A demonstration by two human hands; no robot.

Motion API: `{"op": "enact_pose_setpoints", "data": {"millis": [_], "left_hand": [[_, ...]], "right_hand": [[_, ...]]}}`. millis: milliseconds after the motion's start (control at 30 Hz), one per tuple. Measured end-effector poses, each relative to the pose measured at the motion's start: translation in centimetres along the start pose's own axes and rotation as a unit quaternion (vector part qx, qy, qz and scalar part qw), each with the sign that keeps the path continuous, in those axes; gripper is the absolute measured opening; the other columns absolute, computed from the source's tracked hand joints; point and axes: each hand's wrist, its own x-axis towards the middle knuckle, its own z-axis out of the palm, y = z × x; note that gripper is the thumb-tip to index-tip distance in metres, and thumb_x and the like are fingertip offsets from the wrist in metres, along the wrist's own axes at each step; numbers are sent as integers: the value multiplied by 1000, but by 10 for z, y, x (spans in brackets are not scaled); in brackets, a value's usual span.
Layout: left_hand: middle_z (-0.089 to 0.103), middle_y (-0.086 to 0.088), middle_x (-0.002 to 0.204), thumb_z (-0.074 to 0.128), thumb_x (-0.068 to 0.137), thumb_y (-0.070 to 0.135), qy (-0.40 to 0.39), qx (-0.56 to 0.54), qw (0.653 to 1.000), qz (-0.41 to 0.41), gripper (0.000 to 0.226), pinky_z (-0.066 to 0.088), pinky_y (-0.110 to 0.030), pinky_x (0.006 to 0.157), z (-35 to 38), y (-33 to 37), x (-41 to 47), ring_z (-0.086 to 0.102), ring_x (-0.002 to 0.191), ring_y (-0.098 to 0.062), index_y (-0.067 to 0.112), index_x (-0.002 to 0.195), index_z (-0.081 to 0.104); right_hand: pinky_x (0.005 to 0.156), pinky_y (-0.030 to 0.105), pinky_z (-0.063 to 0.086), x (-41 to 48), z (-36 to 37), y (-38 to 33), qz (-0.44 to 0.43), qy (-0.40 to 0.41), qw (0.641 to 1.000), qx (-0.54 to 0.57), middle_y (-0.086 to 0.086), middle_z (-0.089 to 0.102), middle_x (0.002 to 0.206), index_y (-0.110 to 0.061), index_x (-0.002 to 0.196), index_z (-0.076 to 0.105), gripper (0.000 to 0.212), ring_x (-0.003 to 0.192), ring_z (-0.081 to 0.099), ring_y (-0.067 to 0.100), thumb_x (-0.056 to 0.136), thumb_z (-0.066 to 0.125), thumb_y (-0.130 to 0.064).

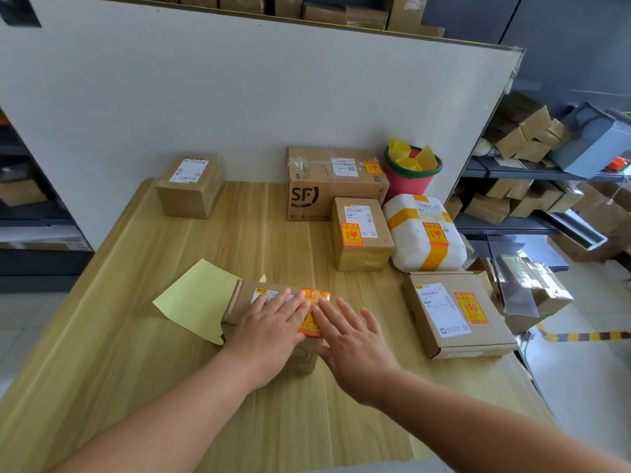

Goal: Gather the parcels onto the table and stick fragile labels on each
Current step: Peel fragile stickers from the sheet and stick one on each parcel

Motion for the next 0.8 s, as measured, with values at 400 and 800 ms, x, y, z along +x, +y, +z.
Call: {"op": "enact_pose_setpoints", "data": {"millis": [400,800], "left_hand": [[65,-5,126,72,79,36,72,21,996,-56,47,52,-40,90,0,6,-4,61,116,-26,12,119,67],[44,-2,139,74,39,78,-81,-314,863,-387,145,46,-40,97,-16,-33,-9,49,122,-22,23,151,0]], "right_hand": [[120,49,7,-6,-10,10,-82,-26,996,32,-8,1,162,-24,154,12,68,149,-6,17,94,17,-55],[76,32,54,37,-14,-5,129,-41,932,335,-5,66,107,-28,135,38,60,93,65,17,82,67,-33]]}}
